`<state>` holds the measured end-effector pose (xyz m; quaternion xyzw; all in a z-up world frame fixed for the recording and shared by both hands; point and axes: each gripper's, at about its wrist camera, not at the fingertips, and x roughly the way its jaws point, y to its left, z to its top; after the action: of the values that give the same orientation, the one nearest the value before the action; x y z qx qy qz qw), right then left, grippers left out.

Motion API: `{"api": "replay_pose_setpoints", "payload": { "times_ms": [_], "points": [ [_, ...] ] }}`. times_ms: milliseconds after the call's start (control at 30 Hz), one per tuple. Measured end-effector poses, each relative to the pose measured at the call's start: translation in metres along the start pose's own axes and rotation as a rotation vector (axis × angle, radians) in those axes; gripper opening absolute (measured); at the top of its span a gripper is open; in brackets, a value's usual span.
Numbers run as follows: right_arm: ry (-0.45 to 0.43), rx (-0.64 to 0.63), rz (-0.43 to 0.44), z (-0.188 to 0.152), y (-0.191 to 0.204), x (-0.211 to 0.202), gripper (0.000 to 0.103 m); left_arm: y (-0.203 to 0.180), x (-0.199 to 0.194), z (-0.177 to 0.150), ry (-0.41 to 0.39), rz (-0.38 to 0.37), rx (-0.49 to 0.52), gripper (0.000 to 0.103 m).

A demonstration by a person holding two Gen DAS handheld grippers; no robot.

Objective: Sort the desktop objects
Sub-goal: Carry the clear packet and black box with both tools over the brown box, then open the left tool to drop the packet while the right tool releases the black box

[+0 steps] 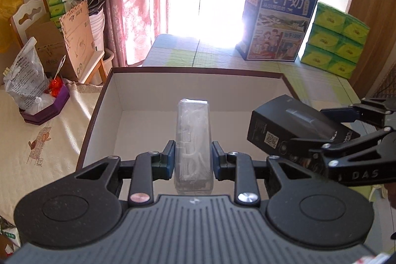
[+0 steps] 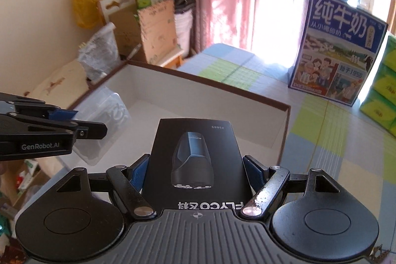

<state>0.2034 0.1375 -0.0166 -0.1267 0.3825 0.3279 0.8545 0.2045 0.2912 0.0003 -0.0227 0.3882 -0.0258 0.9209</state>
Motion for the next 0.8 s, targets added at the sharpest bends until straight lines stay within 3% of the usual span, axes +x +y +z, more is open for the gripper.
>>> {"api": "replay_pose_setpoints", "payload": {
  "times_ms": [333, 800],
  "points": [
    [0.113, 0.076, -0.165, 0.007, -0.006, 0.066, 0.076, 0.016, 0.067, 0.014, 0.109, -0.027, -0.023, 0.025],
    [0.161, 0.062, -0.233, 0.005, 0.0, 0.101, 0.076, 0.015, 0.134, 0.013, 0.236, -0.02, -0.025, 0.025]
  ]
}}
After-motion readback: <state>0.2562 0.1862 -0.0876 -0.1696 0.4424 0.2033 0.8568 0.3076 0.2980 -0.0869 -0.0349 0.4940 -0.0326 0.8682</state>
